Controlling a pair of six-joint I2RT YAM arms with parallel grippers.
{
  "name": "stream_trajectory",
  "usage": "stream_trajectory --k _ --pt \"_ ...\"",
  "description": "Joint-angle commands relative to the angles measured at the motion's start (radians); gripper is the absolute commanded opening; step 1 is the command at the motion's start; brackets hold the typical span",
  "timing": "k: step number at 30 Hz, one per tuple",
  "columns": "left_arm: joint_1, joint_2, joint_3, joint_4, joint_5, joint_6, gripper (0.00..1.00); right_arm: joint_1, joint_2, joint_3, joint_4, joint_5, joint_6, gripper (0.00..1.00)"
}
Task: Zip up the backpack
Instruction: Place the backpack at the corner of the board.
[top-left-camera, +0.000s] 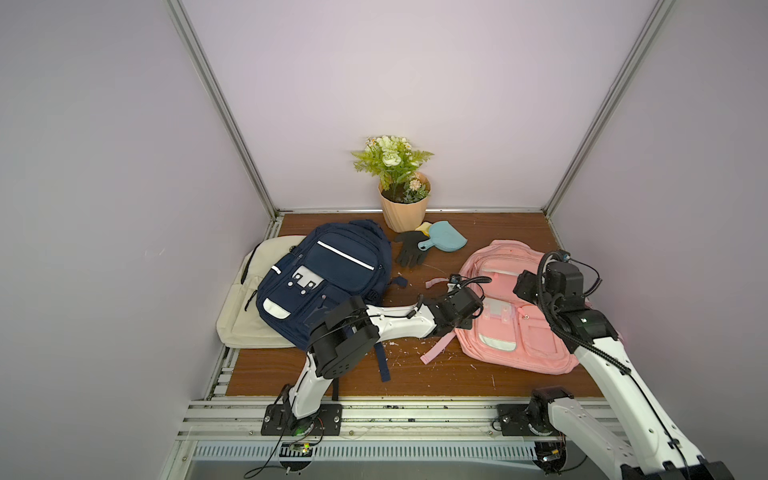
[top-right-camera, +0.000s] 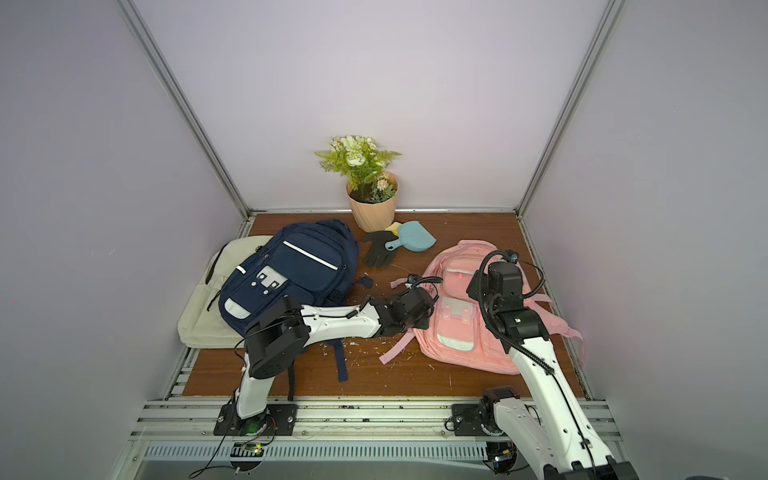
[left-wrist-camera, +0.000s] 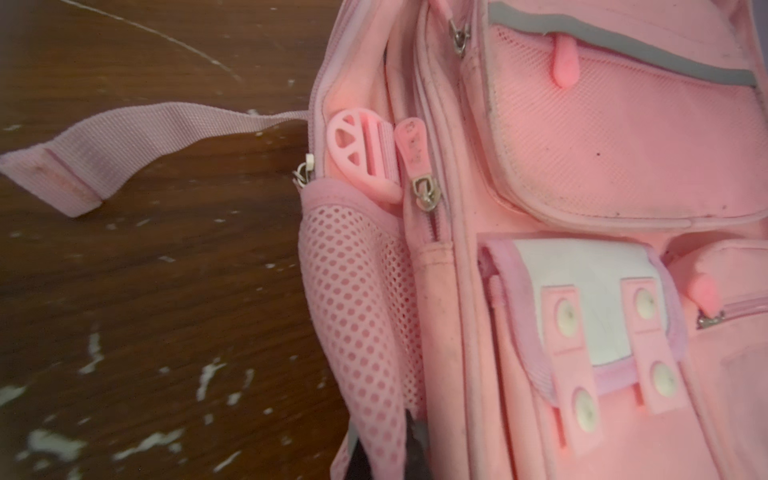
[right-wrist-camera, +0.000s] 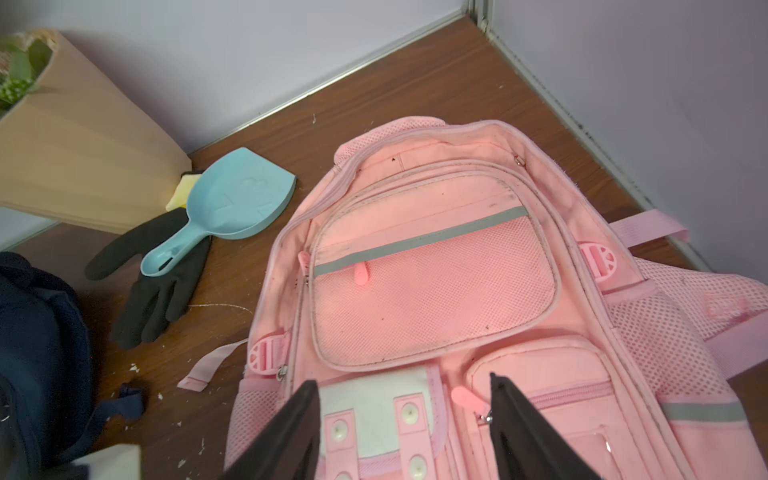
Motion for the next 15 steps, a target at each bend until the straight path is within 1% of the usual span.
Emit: stream_trajectory --k 1,2,3,5,7,8,10,12,15 --pt "-0.026 0.011 0.039 0.049 0.031 -0.045 0.01 -0.002 -0.042 0.051 -0.057 0.098 0.029 0.70" --pt "-0.026 0.005 0.027 0.059 0.032 -0.051 0.05 -0.003 -0.047 0.053 -0.062 0.109 0.028 0.71" --pt "-0.026 -0.009 0.003 0.079 0.034 -0.056 0.11 -0.003 -0.053 0.053 -0.066 0.116 0.026 0.71" --pt "-0.025 -0.045 -0.047 0.114 0.033 -0.060 0.27 -0.002 -0.051 0.050 -0.066 0.102 0.027 0.72" --pt "-0.026 -0.104 -0.104 0.118 0.005 -0.058 0.43 -0.002 -0.039 0.045 -0.058 0.052 0.031 0.72" --pt "-0.028 -0.139 -0.134 0.120 -0.013 -0.055 0.49 -0.002 -0.033 0.042 -0.053 0.023 0.031 0.72" --pt "-0.026 -0.233 -0.204 0.092 -0.093 -0.056 0.62 -0.002 -0.017 0.033 -0.028 -0.061 0.031 0.72" --pt "-0.021 -0.325 -0.258 0.050 -0.158 -0.033 0.71 0.002 -0.005 0.016 0.001 -0.152 0.034 0.72" --pt "0.010 -0.452 -0.316 -0.056 -0.221 0.025 0.77 0.036 0.021 -0.015 0.053 -0.269 0.056 0.72"
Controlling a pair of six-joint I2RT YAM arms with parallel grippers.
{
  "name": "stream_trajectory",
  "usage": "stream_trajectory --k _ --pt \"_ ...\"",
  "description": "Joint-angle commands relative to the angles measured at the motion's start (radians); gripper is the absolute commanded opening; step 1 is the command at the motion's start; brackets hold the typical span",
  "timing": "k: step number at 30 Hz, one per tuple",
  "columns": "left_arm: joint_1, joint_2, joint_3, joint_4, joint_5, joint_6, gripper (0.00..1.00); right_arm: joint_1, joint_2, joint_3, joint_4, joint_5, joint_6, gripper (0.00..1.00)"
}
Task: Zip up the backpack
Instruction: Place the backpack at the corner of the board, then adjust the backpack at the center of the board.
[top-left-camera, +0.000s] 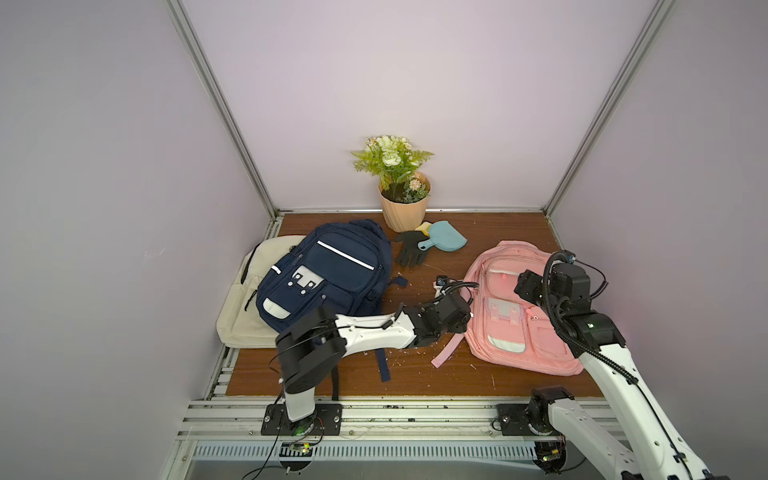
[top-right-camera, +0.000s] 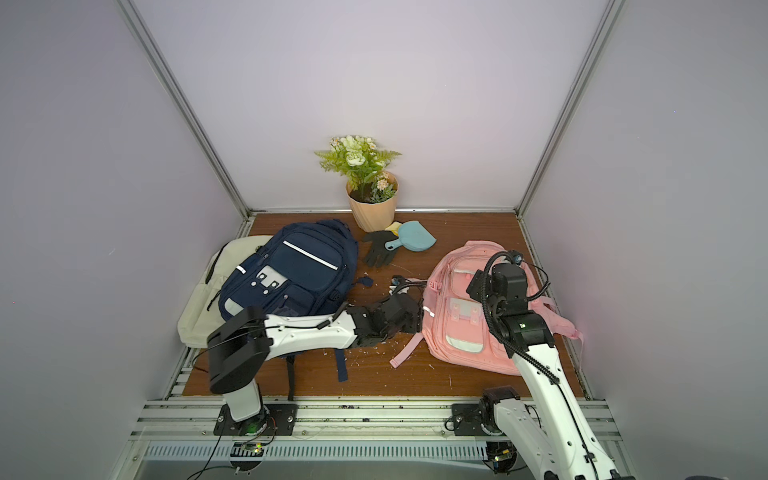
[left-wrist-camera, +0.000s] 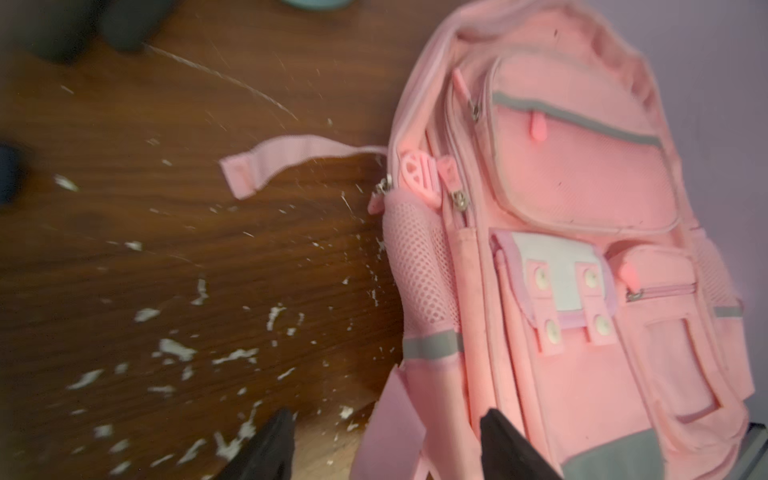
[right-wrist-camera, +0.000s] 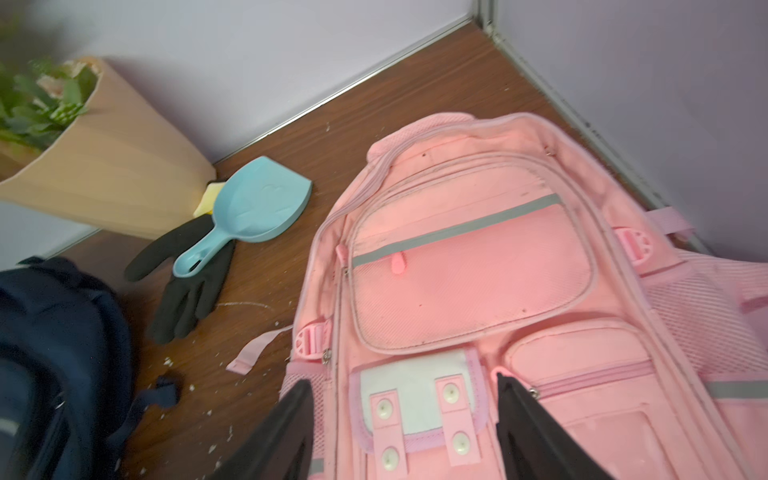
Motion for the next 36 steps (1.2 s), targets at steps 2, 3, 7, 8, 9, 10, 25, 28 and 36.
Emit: stream_trajectory --k 2,3,7,8,9,10,25,28,36 --pt "0.070 -0.173 -0.060 -0.194 -0.136 0.085 0.78 0.089 0.033 -0.043 0.095 -0.166 0.063 0.72" --pt "0.097 -0.202 -0.072 -0.241 -0.151 0.100 0.79 0.123 0.042 -0.055 0.114 -0.163 0.083 0.72" --pt "0.276 -0.360 -0.133 -0.391 -0.219 0.203 0.90 0.308 0.109 -0.097 0.235 -0.156 0.172 0.72" --pt "0.358 -0.381 -0.140 -0.385 -0.161 0.252 0.90 0.344 0.131 -0.103 0.264 -0.162 0.193 0.72" --pt "0.459 -0.392 -0.130 -0.389 -0.099 0.300 0.89 0.380 0.160 -0.111 0.307 -0.176 0.213 0.72" --pt "0.555 -0.391 -0.109 -0.398 -0.099 0.322 0.89 0.418 0.191 -0.119 0.355 -0.181 0.233 0.72" --pt "1.174 -0.084 0.156 -0.387 -0.073 0.478 0.96 0.781 0.656 0.075 0.643 -0.118 0.434 0.75" --pt "1.251 -0.013 0.183 -0.381 -0.040 0.473 0.96 0.817 0.745 0.131 0.678 -0.152 0.447 0.76" --pt "1.356 0.202 0.283 -0.405 0.002 0.471 0.96 0.880 0.911 0.246 0.714 -0.207 0.479 0.76"
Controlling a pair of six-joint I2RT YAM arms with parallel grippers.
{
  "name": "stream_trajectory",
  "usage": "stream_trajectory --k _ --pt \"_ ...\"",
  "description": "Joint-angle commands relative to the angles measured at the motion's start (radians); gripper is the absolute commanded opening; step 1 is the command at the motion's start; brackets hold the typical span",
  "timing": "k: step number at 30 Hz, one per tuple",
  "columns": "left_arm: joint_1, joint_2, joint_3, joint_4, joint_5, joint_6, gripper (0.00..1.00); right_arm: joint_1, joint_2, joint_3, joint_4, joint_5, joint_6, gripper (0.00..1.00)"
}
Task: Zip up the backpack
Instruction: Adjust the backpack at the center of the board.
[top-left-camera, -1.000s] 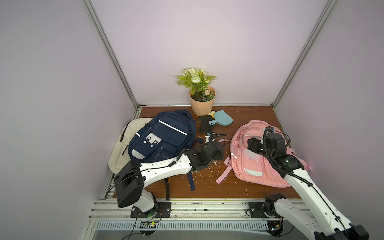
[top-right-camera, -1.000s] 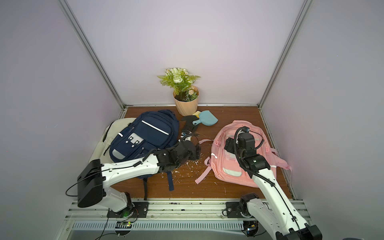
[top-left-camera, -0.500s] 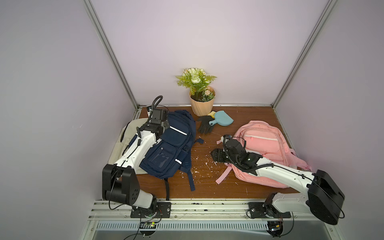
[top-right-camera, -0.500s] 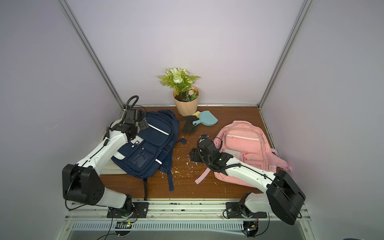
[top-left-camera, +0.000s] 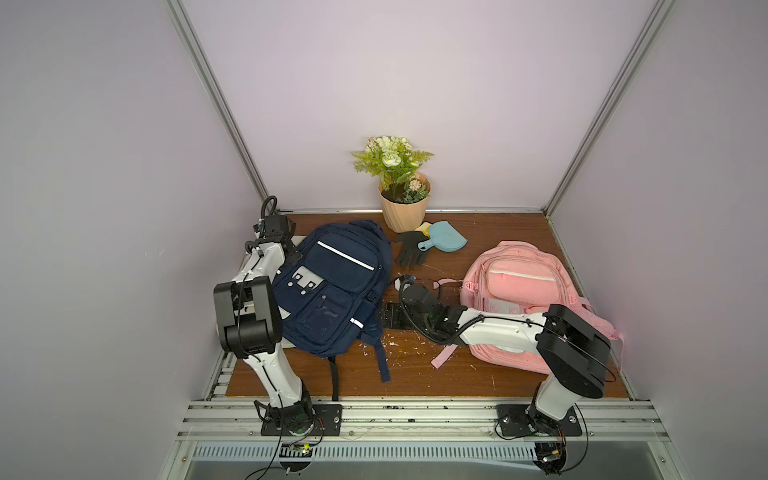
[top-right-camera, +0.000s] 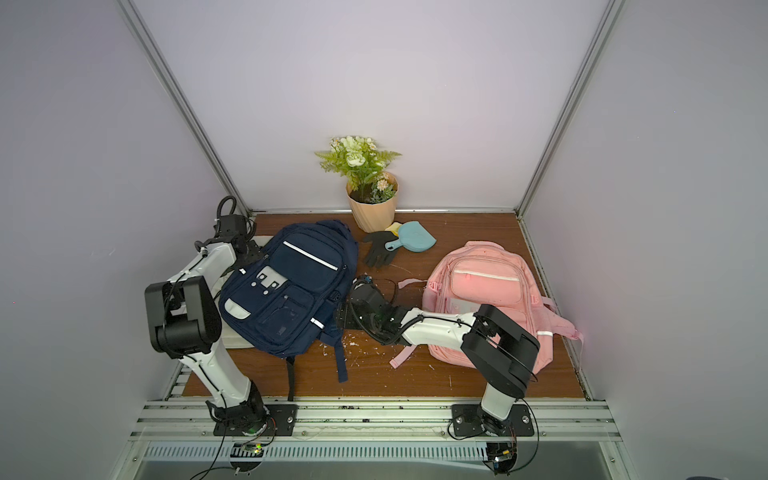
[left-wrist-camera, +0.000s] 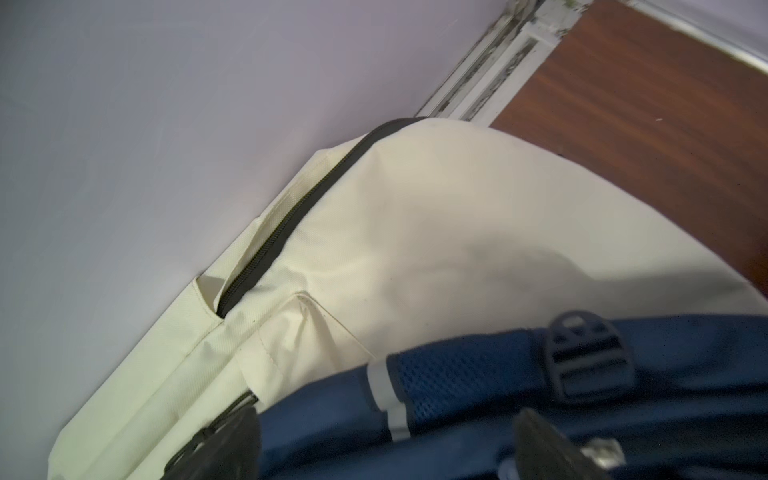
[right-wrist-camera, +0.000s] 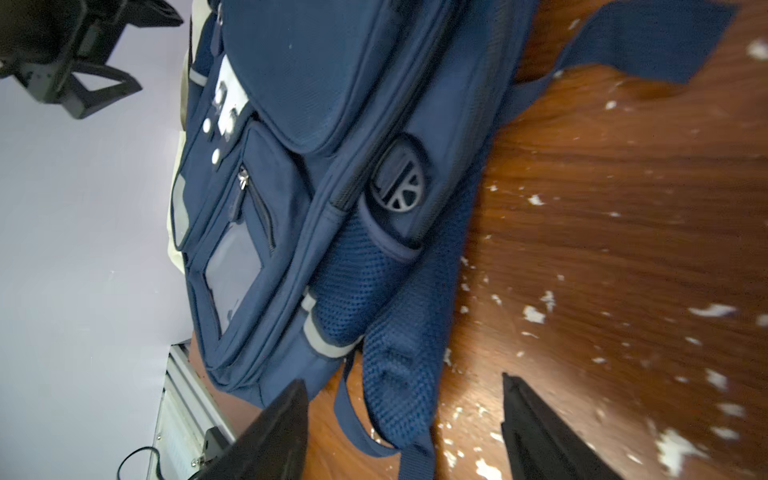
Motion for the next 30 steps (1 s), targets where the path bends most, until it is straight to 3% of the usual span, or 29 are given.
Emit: stream_trajectory --k 1,7,17,20,24,30 --pt "0.021 0.063 0.020 -0.018 0.047 0.014 0.96 0.013 0.031 0.047 0.063 -0.042 0.045 0.76" --pt "0.058 0.156 0.023 0.024 0.192 0.017 0.94 0.018 0.114 0.071 0.109 -0.078 0.052 0.77" --pt "0.033 0.005 -0.170 0.108 0.298 -0.036 0.53 0.004 0.254 0.202 0.076 -0.073 0.025 0.73" --pt "0.007 -0.050 -0.225 0.132 0.302 -0.046 0.38 0.001 0.253 0.215 0.068 -0.051 0.000 0.63" --pt "-0.026 -0.114 -0.283 0.150 0.342 -0.062 0.20 -0.002 0.221 0.219 0.057 -0.015 -0.053 0.40" --pt "-0.076 -0.296 -0.403 0.189 0.372 -0.108 0.08 -0.005 0.119 0.194 0.028 0.080 -0.143 0.07"
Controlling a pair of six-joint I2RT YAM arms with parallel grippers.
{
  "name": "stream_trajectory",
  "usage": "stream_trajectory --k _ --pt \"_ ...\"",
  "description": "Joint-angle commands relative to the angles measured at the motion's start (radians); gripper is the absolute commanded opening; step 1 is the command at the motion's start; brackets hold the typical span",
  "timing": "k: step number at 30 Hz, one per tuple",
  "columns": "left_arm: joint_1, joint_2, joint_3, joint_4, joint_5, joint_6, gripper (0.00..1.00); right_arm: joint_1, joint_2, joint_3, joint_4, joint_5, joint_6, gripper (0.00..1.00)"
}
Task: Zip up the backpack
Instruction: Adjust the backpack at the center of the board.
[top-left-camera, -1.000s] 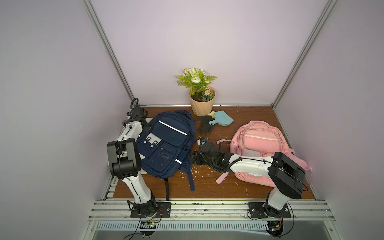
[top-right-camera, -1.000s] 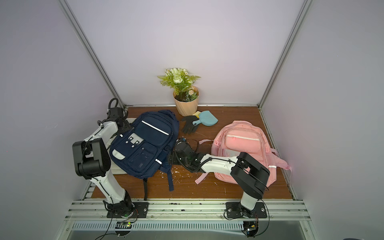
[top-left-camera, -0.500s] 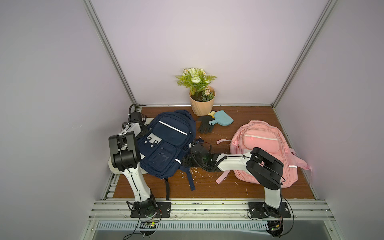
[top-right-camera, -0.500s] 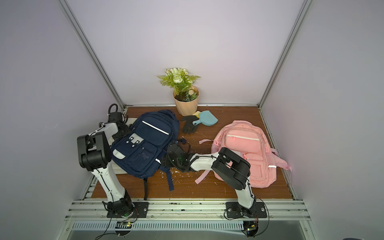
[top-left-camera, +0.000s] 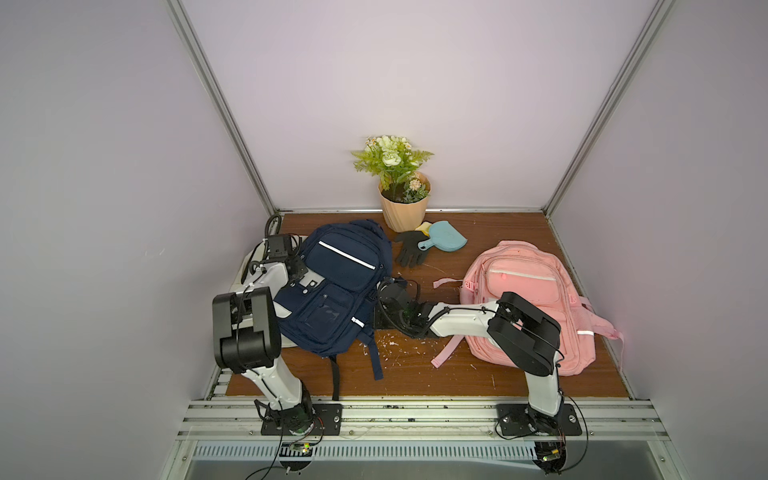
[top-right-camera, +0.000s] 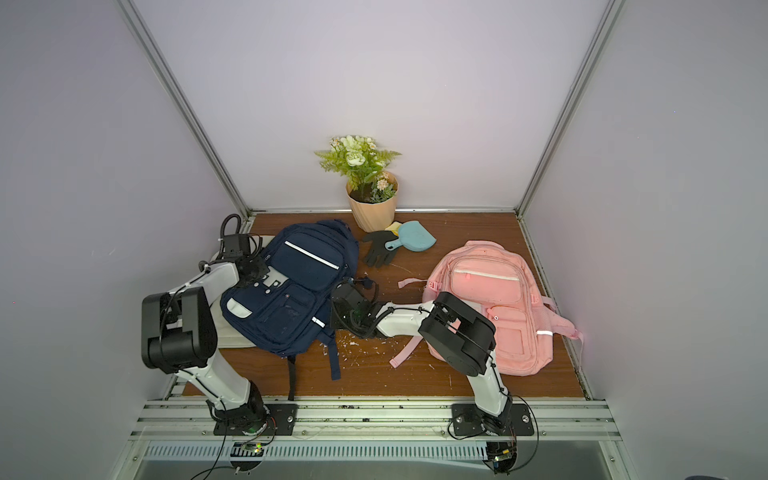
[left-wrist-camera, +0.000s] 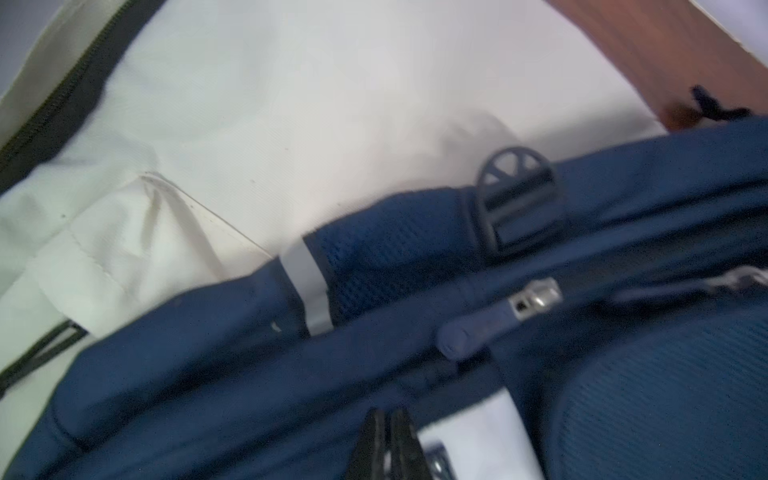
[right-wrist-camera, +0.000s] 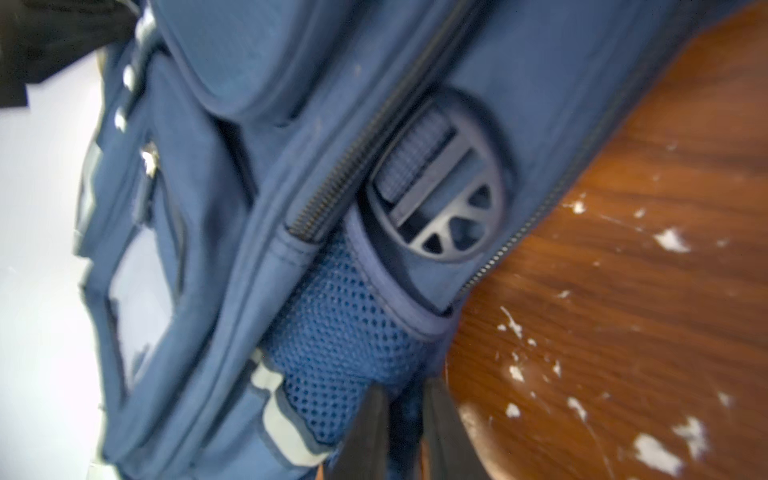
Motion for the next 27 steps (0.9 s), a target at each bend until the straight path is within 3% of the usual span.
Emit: stream_trajectory --k 1,5,9,10,12,15,18,21,24,27 --pt "-0.030 -0.112 -0.064 -0.012 0.059 -0.043 0.06 -0.005 -0.122 0.016 0.034 0.080 -0.076 0.04" --pt "-0.037 -0.211 -0.123 -0.015 0.052 -0.044 0.03 -0.011 -0.183 -0.026 0.002 0.129 -0.088 0.00" --pt "-0.036 -0.210 -0.144 -0.022 0.008 -0.028 0.04 -0.033 -0.202 -0.063 -0.006 0.110 -0.053 0.00" --pt "-0.036 -0.196 -0.138 -0.025 -0.001 -0.025 0.08 -0.037 -0.197 -0.069 -0.003 0.096 -0.042 0.05" --pt "-0.023 -0.171 -0.115 -0.032 -0.019 -0.024 0.26 -0.036 -0.179 -0.086 0.048 0.043 -0.027 0.29" --pt "0.000 -0.128 -0.046 -0.042 -0.068 -0.024 0.45 -0.032 -0.126 -0.059 0.081 -0.008 -0.005 0.44" --pt "0.017 -0.027 0.094 -0.110 -0.144 0.002 0.64 -0.036 -0.068 -0.004 0.080 -0.018 -0.011 0.50" --pt "0.061 0.045 0.183 -0.136 -0.182 0.005 0.76 -0.039 -0.001 0.063 0.065 -0.056 -0.005 0.51" --pt "0.092 0.130 0.250 -0.150 -0.208 0.018 0.82 -0.037 0.066 0.128 0.031 -0.080 0.017 0.53" --pt "0.092 0.228 0.322 -0.189 -0.182 0.044 0.82 -0.037 0.105 0.172 0.020 -0.077 0.019 0.55"
